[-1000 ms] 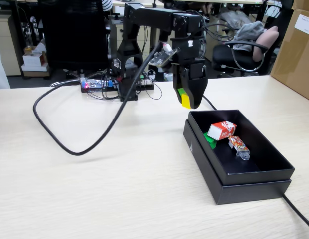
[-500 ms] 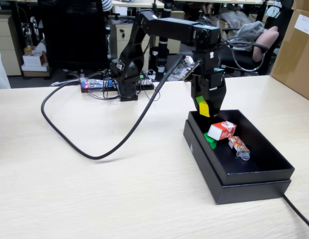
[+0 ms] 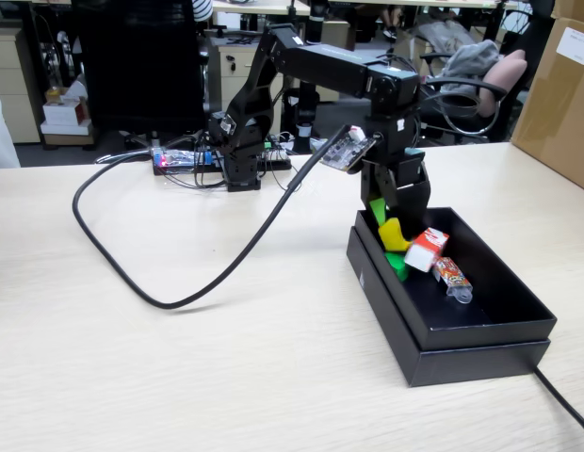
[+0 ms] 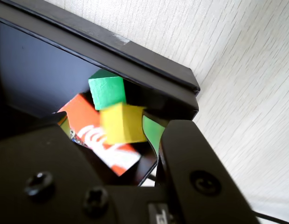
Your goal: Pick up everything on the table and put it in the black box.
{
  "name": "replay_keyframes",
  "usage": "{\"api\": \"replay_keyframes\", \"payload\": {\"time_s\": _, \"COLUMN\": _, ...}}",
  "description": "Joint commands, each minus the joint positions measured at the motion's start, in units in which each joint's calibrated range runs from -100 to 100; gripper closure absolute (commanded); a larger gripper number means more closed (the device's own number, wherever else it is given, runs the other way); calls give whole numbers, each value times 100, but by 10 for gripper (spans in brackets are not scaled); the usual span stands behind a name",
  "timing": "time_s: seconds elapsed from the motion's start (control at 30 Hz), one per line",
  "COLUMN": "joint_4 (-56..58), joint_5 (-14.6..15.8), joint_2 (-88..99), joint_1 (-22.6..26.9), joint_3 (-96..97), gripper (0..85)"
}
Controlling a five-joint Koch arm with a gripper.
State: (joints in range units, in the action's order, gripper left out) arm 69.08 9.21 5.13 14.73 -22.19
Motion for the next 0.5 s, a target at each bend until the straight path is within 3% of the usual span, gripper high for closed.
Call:
{"api": "replay_keyframes", "payload": {"time_s": 0.0, "joint_4": -9, "joint_5": -34, "joint_2": 652, "joint_1": -10, "joint_3": -319, "gripper": 492}}
{"api": "replay_keyframes", "payload": {"time_s": 0.27, "joint_4": 51, "joint_5": -93, "joint_2": 1937, "joint_1": -181, "joint_3": -573, "gripper": 471}}
{"api": "replay_keyframes", "payload": {"time_s": 0.47, "joint_4": -225, "joint_5": -386, "joint_2": 2155, "joint_1": -806, "joint_3": 107, "gripper": 436}}
